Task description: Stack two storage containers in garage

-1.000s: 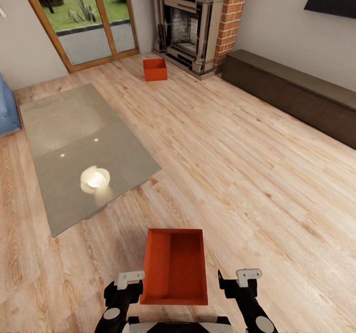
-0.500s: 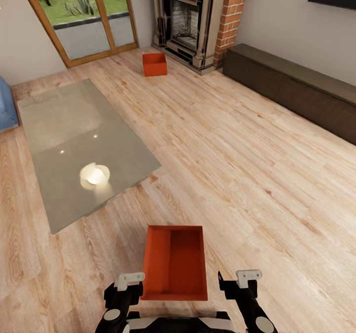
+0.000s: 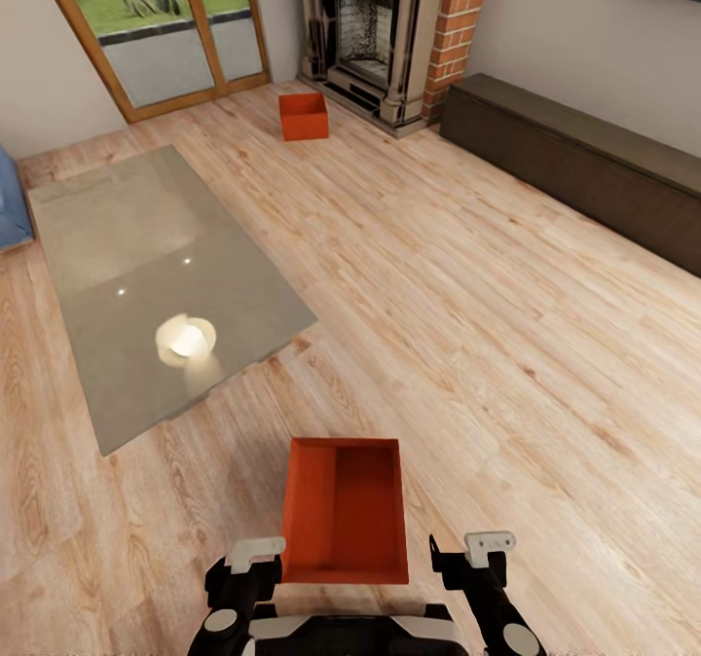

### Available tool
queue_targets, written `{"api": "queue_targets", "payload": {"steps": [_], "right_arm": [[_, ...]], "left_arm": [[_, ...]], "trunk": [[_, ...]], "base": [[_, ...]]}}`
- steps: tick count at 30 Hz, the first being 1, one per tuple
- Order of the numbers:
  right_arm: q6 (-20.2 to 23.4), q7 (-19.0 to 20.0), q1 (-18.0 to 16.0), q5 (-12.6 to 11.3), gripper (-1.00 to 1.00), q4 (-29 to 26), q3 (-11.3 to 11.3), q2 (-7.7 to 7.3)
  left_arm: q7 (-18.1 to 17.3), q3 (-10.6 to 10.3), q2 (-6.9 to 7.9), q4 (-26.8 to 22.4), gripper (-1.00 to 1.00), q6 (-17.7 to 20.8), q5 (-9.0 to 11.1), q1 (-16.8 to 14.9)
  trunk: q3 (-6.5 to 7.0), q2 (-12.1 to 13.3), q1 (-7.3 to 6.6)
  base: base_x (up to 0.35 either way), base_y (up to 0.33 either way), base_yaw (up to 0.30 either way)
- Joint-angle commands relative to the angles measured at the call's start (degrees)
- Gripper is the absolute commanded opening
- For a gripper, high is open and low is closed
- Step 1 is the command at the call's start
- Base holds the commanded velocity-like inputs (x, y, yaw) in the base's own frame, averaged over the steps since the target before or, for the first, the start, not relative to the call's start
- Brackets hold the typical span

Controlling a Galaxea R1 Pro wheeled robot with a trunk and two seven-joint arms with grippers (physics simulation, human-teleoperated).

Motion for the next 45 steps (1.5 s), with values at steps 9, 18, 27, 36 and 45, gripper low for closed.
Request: {"api": "queue_targets", "payload": {"steps": [9,18,27,36,45], "right_arm": [[0.33,-0.34,-0.01,0.54,1.0,-0.09,0.1,0.01],[0.33,-0.34,-0.01,0.62,1.0,-0.09,0.22,0.01],[0.33,-0.34,-0.01,0.62,1.0,-0.09,0.18,0.01],[0.33,-0.34,-0.01,0.62,1.0,-0.13,0.18,0.0],[0.31,-0.34,-0.01,0.71,1.0,-0.18,0.27,0.01]], "left_arm": [[0.41,-0.14,0.03,-0.1,1.0,0.28,0.37,-0.02],[0.32,-0.12,0.05,-0.12,1.0,0.17,0.56,-0.02],[0.23,-0.11,-0.06,-0.12,1.0,0.26,0.89,-0.02],[0.37,-0.14,-0.2,-0.13,1.0,0.28,0.72,-0.02],[0.24,-0.05,-0.07,-0.68,1.0,0.34,0.93,-0.12]], "trunk": [[-0.91,-0.09,0.03],[-1.22,-0.09,0.03],[-1.4,-0.49,0.25],[-1.4,-0.49,0.25],[-3.02,-4.1,2.22]], "base": [[0.0,0.0,0.0],[0.0,0.0,0.0],[0.0,0.0,0.0],[0.0,0.0,0.0],[0.0,0.0,0.0]]}}
